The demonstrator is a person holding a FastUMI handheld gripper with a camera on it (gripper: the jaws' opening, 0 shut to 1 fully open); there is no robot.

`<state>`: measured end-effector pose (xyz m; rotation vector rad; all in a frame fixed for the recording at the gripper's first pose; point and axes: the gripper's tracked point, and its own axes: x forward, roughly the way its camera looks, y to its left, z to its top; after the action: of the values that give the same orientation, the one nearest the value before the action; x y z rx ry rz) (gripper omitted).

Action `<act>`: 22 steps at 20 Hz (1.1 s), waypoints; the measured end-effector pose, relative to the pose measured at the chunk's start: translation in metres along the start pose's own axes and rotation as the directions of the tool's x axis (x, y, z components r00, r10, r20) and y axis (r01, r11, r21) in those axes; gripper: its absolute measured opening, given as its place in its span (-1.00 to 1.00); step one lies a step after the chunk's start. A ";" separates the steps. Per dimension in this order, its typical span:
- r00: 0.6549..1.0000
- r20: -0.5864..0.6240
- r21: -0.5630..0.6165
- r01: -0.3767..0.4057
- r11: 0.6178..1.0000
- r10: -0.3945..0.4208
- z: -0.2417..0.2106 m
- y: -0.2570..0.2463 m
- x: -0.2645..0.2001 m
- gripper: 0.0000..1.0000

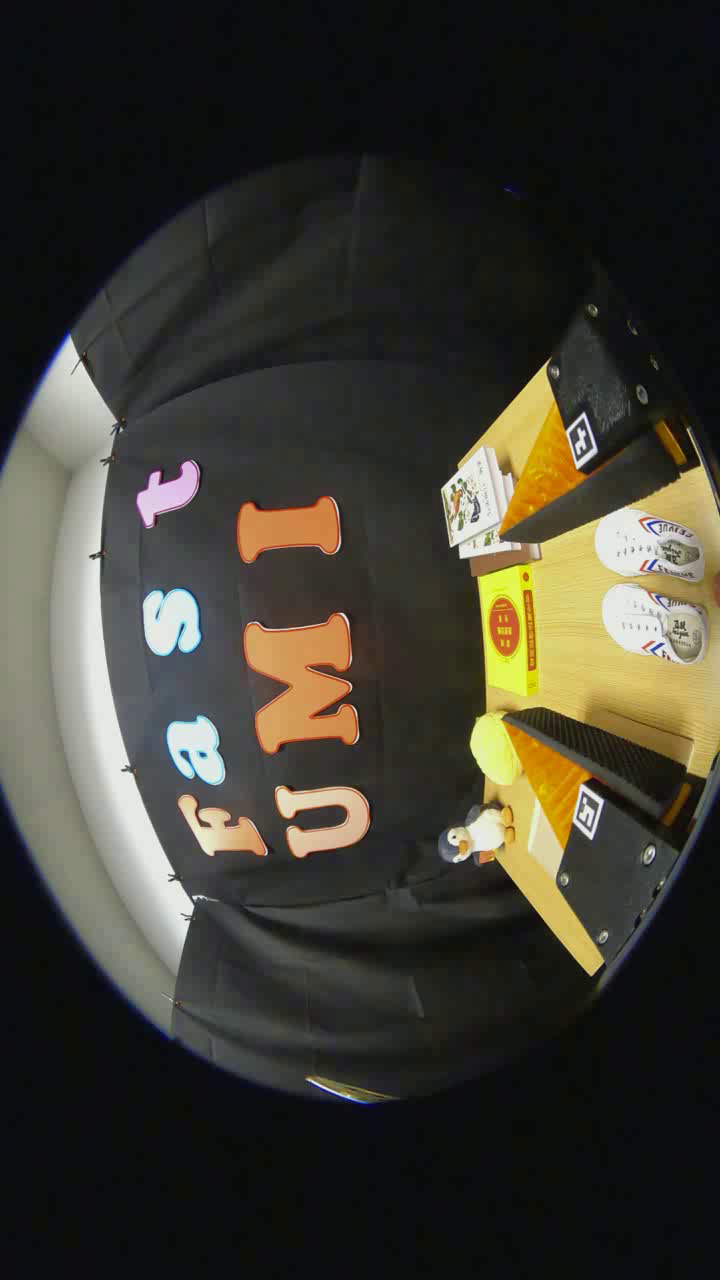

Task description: Open the storage box then place both shoes into the box .Put the left shoe in first, then the right shoe, with the right side of both shoes facing outward in a uniform manner.

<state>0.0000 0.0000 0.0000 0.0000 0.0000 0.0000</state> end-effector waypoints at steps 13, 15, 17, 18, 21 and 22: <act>1.000 -0.001 -0.006 -0.011 1.000 0.011 -0.001 -0.002 0.000 0.97; 1.000 0.005 -0.016 -0.019 1.000 0.019 0.000 0.000 0.003 0.97; 0.999 0.000 -0.027 -0.032 0.999 0.032 -0.002 0.005 0.007 0.97; 0.999 -0.002 -0.030 -0.034 0.999 0.034 -0.002 0.005 0.009 0.97; 0.999 -0.012 -0.035 -0.049 0.998 0.049 -0.007 0.009 0.013 0.97; 0.998 -0.016 -0.039 -0.055 0.998 0.054 -0.010 0.011 0.014 0.97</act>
<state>0.0145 0.0106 -0.0098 -0.0391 0.0148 0.0547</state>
